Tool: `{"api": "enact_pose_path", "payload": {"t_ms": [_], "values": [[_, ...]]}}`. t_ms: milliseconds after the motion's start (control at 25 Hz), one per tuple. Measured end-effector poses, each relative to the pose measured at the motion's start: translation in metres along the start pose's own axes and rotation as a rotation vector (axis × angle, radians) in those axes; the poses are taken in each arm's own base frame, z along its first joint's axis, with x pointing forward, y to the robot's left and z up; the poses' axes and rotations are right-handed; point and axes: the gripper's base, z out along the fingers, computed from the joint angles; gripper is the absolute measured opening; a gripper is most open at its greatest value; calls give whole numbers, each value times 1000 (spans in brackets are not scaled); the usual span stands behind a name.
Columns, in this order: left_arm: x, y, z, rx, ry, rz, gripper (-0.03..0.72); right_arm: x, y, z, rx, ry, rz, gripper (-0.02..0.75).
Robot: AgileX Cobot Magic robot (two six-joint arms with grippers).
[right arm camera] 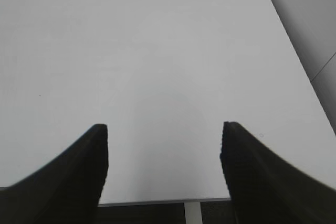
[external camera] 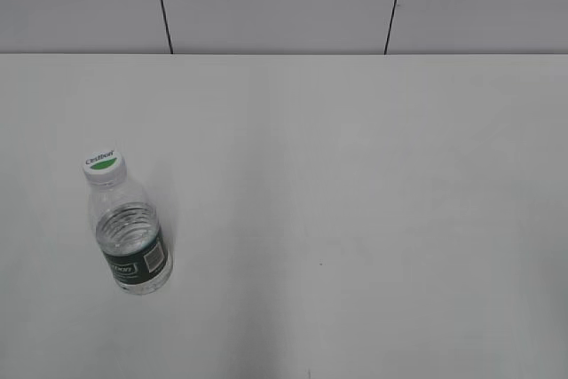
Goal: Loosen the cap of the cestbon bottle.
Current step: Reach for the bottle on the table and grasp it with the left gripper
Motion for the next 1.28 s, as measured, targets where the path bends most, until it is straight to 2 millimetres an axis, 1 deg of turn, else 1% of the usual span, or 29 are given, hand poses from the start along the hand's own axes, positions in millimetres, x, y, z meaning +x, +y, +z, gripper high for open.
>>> {"api": "enact_pose_path", "payload": {"t_ms": [1000, 1120, 1200, 1280], "values": [[0, 0, 0, -4, -2, 2, 310, 0, 0, 0, 0, 0, 0, 519], [-11, 2, -5, -22, -91, 9, 310, 0, 0, 0, 0, 0, 0, 519], [-24, 4, -10, -46, -226, 17, 310, 0, 0, 0, 0, 0, 0, 519], [-36, 6, -8, -60, -297, 21, 310, 0, 0, 0, 0, 0, 0, 519]]}}
